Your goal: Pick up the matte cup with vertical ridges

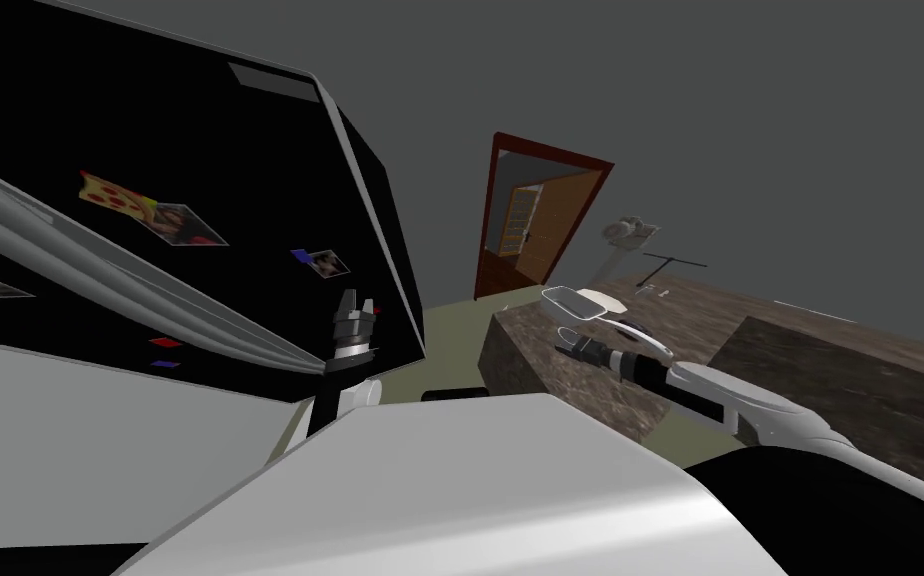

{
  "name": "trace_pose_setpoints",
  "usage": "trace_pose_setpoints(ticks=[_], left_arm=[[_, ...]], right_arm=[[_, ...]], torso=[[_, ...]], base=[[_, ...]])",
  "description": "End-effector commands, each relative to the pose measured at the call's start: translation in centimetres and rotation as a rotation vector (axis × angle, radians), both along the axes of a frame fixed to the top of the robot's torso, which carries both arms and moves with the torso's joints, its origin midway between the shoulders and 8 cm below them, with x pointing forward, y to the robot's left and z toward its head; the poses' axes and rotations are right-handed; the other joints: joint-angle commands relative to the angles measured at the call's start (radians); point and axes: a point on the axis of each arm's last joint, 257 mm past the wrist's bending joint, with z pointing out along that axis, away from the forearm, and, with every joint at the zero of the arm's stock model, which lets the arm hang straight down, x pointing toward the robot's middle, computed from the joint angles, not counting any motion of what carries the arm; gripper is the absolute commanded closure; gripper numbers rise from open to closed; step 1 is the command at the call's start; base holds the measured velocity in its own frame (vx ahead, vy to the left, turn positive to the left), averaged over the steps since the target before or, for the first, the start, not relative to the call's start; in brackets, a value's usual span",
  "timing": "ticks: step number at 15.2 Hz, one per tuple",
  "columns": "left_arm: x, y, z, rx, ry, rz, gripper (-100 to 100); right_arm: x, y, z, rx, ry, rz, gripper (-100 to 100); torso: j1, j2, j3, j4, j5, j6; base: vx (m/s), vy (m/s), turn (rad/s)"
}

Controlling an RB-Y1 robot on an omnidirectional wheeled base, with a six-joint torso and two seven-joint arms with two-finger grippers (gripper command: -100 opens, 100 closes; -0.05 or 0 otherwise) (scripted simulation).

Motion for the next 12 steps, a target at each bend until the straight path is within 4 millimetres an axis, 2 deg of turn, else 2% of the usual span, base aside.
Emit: trace_pose_setpoints(ticks=[1,2,3,4,5,6,7,8,9,10,11,12], left_arm=[[0.0,0.0,0.0,0.000,0.000,0.000,0],[0.0,0.0,0.0,0.000,0.000,0.000,0],[0.0,0.0,0.0,0.000,0.000,0.000,0],[0.0,0.0,0.0,0.000,0.000,0.000,0],[0.0,0.0,0.0,0.000,0.000,0.000,0],[0.0,0.0,0.0,0.000,0.000,0.000,0],[0.0,0.0,0.0,0.000,0.000,0.000,0],[0.0,0.0,0.0,0.000,0.000,0.000,0],[0.0,0.0,0.0,0.000,0.000,0.000,0],[0.0,0.0,0.0,0.000,0.000,0.000,0],[0.0,0.0,0.0,0.000,0.000,0.000,0],[0.0,0.0,0.0,0.000,0.000,0.000,0]], right_arm=[[-1.5,-1.9,-0.9,-0.087,0.056,0.026,-100],[-1.3,-2.1,-0.6,-0.101,0.059,0.036,-100],[-2.5,-3.5,-1.4,-0.152,0.099,0.050,-100],[-2.3,-3.7,-1.1,-0.165,0.102,0.059,-100],[-3.5,-5.1,-1.8,-0.212,0.142,0.072,-100],[-3.3,-5.2,-1.4,-0.225,0.145,0.082,-100],[-4.6,-6.6,-2.0,-0.271,0.186,0.097,-100],[-4.4,-6.8,-1.7,-0.282,0.188,0.105,-100],[-5.5,-8.1,-2.0,-0.331,0.230,0.125,-100],[-5.5,-8.2,-1.9,-0.334,0.231,0.127,-100],[-6.5,-9.6,-2.1,-0.383,0.273,0.149,-100],[-6.5,-9.6,-2.1,-0.383,0.273,0.149,-100]], torso=[[0.000,0.000,0.000,0.000,0.000,0.000],[0.001,0.000,0.000,0.000,0.000,0.000],[0.001,0.000,0.000,0.000,0.000,0.000],[0.001,0.000,0.000,0.000,0.000,0.000],[0.001,0.000,0.000,0.000,0.000,0.000],[0.002,0.000,0.000,0.000,0.000,0.000],[0.002,0.000,0.000,0.000,0.000,0.000],[0.002,0.000,0.000,0.000,0.001,0.000],[0.002,0.000,0.000,0.000,0.000,0.000],[0.002,0.000,0.000,0.000,0.001,0.000],[0.002,0.000,0.000,0.000,0.000,0.000],[0.002,0.000,0.000,0.000,0.000,0.000]], base=[[0.021,0.040,0.126],[0.023,0.035,0.093],[0.022,0.041,0.103],[0.019,0.044,0.079],[0.022,0.052,0.099],[0.021,0.052,0.085],[0.025,0.058,0.096],[0.021,0.051,0.081],[0.018,0.050,0.120],[0.018,0.046,0.087],[0.020,0.051,0.108],[0.021,0.046,0.082]])
